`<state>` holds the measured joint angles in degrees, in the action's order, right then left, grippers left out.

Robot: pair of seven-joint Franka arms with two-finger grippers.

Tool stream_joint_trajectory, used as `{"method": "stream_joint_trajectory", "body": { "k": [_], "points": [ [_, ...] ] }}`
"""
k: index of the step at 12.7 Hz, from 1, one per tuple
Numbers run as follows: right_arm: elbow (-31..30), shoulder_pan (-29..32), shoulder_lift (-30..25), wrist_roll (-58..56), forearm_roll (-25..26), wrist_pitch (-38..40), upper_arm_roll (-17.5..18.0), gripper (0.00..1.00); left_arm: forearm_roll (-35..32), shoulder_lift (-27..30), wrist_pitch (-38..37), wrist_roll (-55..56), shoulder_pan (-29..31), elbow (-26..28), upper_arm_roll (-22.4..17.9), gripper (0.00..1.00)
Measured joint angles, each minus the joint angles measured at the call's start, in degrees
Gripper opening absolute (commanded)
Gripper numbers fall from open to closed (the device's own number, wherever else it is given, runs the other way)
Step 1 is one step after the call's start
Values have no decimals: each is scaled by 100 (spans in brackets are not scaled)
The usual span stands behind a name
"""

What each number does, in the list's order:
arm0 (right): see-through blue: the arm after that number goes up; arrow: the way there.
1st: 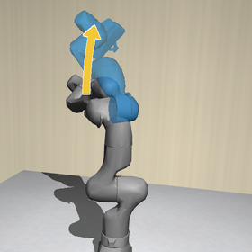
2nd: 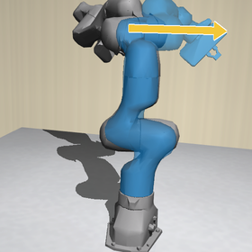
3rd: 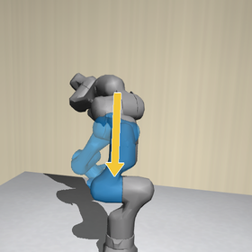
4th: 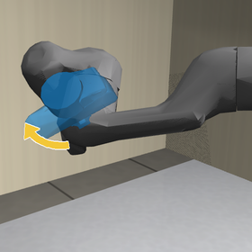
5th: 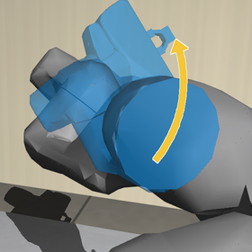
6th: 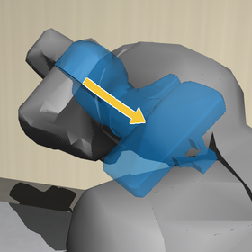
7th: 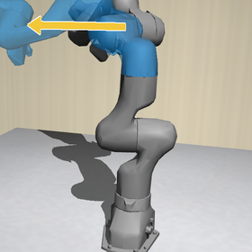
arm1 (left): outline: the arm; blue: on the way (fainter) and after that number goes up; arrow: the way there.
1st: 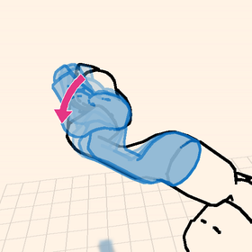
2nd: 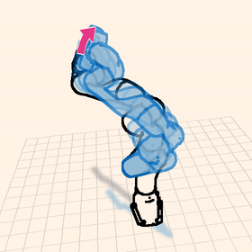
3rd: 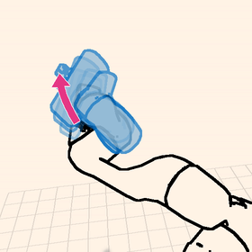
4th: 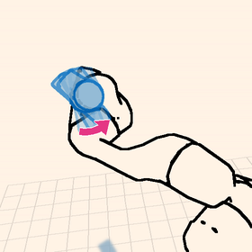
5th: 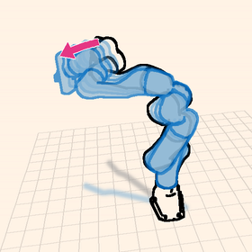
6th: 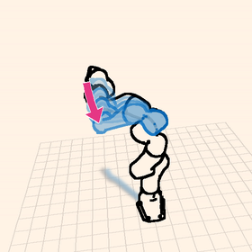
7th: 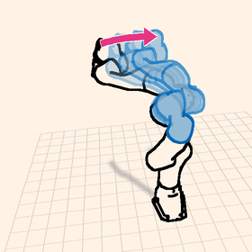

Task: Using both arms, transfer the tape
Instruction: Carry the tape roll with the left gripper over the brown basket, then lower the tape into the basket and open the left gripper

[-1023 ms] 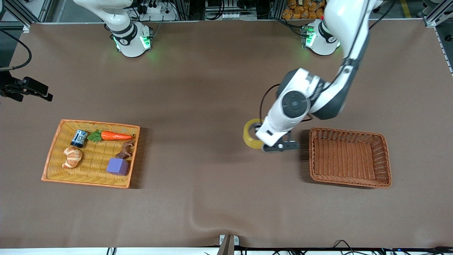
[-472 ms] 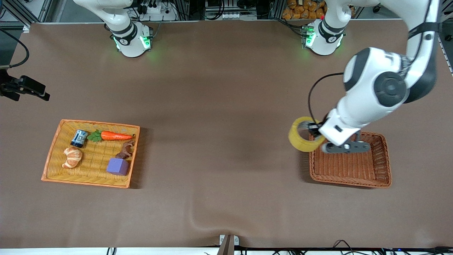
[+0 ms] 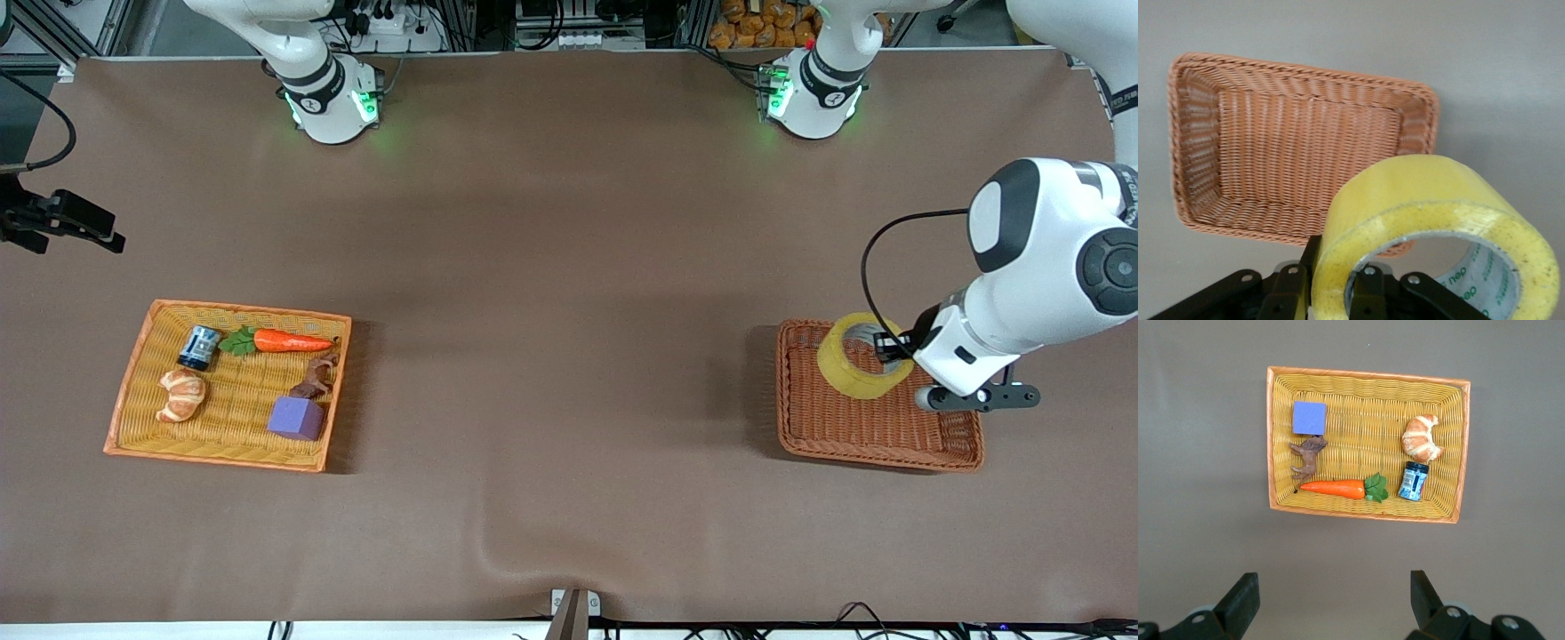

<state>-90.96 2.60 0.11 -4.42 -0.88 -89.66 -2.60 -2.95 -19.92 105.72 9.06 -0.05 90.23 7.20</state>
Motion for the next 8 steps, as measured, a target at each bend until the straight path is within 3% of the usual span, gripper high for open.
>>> {"method": "stream_joint_trajectory", "body": {
  "k": [8],
  "points": [
    [0,-1,0,-17,1,-1,7,100,-99,-99,-4,-413,510,43,-1,0]
  ]
}}
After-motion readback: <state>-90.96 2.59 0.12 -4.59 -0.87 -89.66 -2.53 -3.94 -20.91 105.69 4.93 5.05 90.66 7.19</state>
